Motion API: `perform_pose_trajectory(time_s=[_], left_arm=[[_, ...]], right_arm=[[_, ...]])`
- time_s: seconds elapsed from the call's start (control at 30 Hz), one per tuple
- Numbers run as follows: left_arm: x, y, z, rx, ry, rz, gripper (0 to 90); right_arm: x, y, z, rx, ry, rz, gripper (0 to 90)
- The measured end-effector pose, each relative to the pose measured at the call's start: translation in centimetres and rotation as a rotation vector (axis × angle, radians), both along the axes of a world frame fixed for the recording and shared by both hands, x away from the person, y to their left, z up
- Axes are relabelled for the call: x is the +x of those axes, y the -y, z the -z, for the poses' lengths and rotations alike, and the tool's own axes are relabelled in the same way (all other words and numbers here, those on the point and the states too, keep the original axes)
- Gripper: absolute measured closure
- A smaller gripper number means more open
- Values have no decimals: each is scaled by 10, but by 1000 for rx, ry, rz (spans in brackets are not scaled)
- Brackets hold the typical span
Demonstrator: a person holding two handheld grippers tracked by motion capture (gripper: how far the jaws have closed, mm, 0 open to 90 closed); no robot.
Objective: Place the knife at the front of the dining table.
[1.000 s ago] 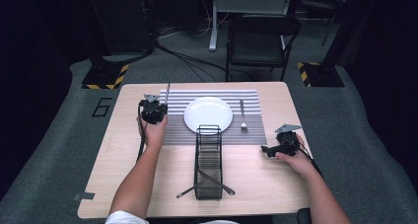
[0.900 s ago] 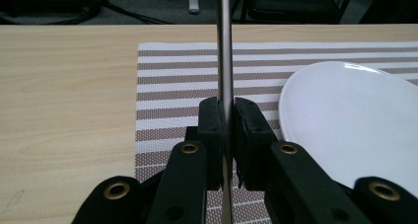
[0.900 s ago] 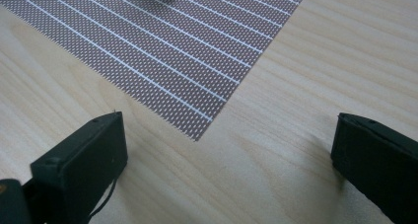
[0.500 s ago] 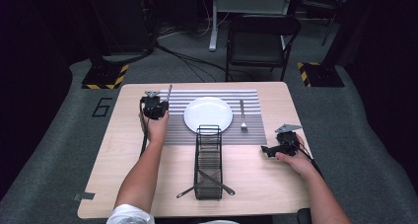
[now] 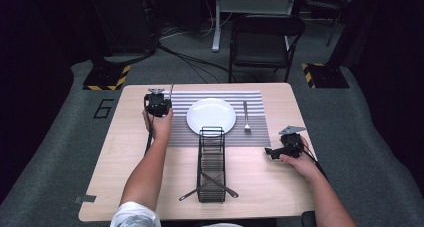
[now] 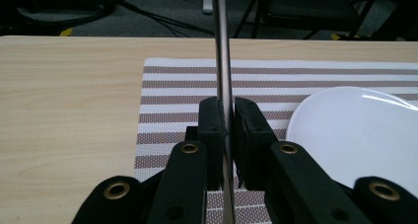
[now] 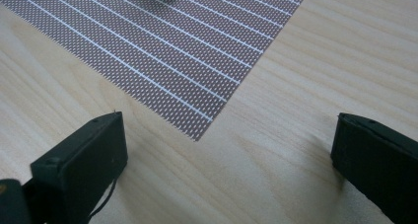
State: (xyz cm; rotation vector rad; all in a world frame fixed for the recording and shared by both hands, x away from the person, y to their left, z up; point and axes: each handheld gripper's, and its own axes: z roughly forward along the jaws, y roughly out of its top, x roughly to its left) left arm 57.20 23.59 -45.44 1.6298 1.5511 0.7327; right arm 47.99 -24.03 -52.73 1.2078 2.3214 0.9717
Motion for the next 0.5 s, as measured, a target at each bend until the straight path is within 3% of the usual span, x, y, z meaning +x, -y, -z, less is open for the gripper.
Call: perform_pose_trajectory(time_s=[0.5], left_arm=[[17,6,31,-8,-81,-46,827]], right_arm=[[0,0,0,0,0,-2,0]])
